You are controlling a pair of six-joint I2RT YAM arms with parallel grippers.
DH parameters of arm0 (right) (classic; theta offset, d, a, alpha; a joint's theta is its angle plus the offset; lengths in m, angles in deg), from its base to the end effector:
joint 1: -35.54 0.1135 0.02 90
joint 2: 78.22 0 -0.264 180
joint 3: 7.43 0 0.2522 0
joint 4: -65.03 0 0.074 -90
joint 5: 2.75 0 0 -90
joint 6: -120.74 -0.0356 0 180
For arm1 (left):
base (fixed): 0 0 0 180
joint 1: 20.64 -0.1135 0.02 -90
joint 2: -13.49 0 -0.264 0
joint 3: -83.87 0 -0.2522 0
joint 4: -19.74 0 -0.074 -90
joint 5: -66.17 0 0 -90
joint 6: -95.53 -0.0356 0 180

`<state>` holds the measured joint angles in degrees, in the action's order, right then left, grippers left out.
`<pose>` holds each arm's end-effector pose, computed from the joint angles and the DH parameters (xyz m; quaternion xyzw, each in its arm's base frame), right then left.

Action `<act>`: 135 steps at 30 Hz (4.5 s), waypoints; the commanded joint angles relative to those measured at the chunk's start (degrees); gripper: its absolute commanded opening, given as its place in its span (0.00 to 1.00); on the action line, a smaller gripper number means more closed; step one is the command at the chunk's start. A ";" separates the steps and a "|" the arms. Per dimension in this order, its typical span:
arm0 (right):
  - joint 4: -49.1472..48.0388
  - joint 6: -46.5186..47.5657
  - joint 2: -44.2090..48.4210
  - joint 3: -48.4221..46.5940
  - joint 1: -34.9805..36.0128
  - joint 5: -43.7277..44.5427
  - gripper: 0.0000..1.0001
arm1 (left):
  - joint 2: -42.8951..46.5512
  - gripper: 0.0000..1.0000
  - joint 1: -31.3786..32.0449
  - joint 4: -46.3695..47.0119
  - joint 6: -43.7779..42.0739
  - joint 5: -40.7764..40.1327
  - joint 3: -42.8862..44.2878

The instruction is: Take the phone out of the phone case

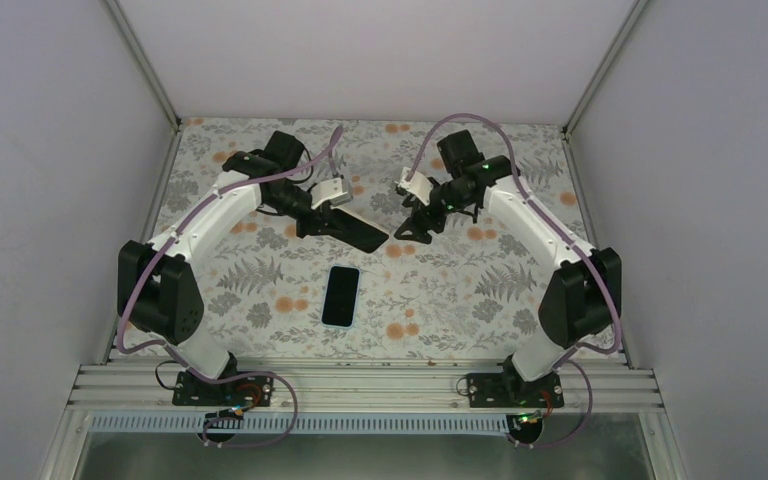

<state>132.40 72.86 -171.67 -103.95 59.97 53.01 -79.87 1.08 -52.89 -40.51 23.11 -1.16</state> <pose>0.2945 0.1558 0.2973 -0.5660 0.7431 0.2509 0.2541 0.2872 -0.1424 0.2912 0.5589 0.7145 -0.3521 0.2306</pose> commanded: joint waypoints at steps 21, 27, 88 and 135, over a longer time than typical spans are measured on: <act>-7.38 -3.69 -3.90 0.89 1.26 1.12 0.92 | 1.17 0.02 0.35 -0.48 -1.70 5.08 0.88; -7.47 -3.53 -4.66 -0.80 0.65 1.93 0.92 | 1.24 0.02 0.43 -1.47 -2.51 5.35 0.79; 3.69 7.61 2.26 3.07 -1.11 -3.15 0.91 | -1.33 0.02 2.89 -3.07 -4.76 4.77 1.55; -15.09 -5.22 -5.20 1.92 5.81 7.00 0.87 | -3.83 0.02 3.73 -14.74 -13.23 16.73 7.14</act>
<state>127.72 71.29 -175.43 -100.56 64.07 55.46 -84.84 2.85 -63.21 -48.03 22.85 2.68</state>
